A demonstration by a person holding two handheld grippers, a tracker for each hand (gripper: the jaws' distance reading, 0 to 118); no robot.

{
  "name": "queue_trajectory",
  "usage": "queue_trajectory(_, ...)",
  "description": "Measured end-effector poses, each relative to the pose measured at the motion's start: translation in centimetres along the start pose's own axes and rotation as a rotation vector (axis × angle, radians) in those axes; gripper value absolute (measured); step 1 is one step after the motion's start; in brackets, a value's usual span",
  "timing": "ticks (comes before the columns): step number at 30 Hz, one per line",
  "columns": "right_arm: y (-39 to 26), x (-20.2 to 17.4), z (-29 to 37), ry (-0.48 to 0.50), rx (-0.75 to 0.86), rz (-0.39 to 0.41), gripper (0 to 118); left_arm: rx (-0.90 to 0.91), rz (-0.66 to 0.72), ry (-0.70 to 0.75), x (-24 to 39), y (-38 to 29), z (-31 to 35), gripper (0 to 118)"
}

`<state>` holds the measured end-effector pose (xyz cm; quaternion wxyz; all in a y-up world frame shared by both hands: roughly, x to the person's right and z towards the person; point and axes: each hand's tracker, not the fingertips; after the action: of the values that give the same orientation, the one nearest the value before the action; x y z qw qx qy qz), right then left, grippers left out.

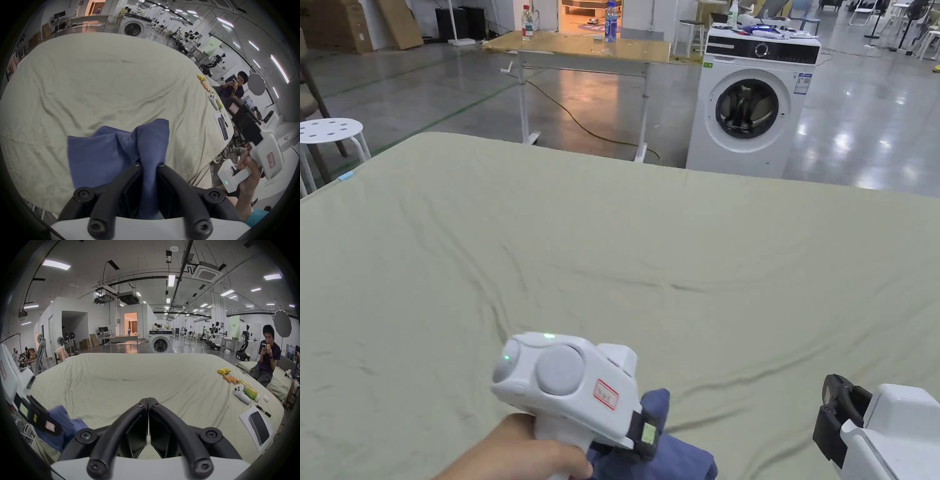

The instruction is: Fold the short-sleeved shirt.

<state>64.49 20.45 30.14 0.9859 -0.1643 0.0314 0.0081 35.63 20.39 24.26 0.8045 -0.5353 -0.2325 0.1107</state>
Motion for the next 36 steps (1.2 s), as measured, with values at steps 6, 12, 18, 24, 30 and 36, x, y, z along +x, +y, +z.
queue_trajectory(6,0.0,0.2,0.3,-0.007,0.0,0.005,0,-0.058,-0.041,0.043,1.2,-0.9,-4.5,8)
queue_trajectory(12,0.0,0.6,0.7,-0.014,-0.004,0.007,0,-0.032,0.029,-0.072,0.6,-1.2,-4.4,55)
queue_trajectory(18,0.1,0.9,1.2,-0.02,-0.002,0.002,0,0.081,0.063,-0.166,-0.1,-1.1,-0.8,43)
queue_trajectory(24,-0.3,0.8,1.3,-0.016,-0.01,-0.001,0,0.066,0.065,-0.165,-1.2,-1.8,-2.0,4)
queue_trajectory(30,-0.6,0.6,1.0,-0.016,-0.018,-0.007,0,-0.036,0.076,-0.191,-1.0,-4.4,-7.8,2)
queue_trajectory(36,-0.6,0.3,0.9,-0.013,-0.015,-0.01,0,0.025,0.056,-0.197,-1.3,-6.3,-10.0,1)
